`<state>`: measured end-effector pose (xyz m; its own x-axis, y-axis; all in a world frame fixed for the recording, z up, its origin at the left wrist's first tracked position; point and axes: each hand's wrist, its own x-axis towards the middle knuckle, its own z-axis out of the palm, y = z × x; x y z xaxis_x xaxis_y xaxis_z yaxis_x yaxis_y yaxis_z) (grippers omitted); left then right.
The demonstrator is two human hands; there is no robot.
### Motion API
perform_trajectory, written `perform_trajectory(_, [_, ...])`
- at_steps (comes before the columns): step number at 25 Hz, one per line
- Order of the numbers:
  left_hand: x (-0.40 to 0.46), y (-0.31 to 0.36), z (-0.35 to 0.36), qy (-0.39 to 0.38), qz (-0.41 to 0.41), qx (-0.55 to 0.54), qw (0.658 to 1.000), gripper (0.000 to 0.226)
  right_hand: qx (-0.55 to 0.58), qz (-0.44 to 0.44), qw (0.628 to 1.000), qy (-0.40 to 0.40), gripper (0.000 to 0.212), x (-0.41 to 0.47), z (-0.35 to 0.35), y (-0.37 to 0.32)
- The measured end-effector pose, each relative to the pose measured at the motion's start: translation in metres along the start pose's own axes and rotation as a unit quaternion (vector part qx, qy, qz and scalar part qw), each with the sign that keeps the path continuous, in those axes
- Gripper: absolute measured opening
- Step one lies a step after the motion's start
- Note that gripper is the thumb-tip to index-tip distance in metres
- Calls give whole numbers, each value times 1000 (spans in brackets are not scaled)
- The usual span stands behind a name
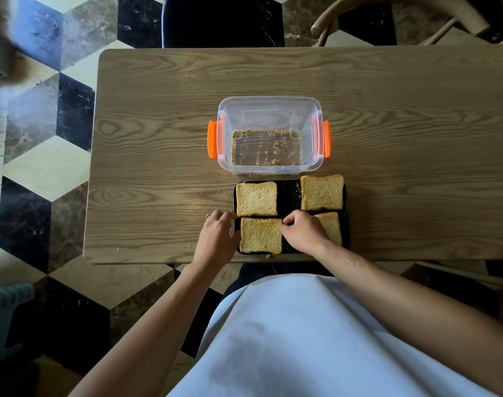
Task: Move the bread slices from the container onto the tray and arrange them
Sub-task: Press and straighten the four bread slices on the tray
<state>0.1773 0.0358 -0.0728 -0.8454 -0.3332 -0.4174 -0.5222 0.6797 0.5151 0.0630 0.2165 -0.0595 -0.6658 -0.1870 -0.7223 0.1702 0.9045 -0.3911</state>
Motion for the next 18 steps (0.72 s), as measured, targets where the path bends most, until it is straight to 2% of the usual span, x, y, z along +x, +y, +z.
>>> perform_trajectory(2, [-6, -6, 1, -19, -21, -10, 1000, 46, -1, 1, 1000, -11, 25, -4, 8, 6])
perform_trajectory(9, [-17, -1, 11, -48, 31, 17, 998, 53, 67, 12, 998, -15, 47, -11, 20, 8])
perform_trajectory(18, [-15, 13, 18, -50, 0, 62, 997, 56, 133, 15, 990, -39, 44, 0, 8, -4])
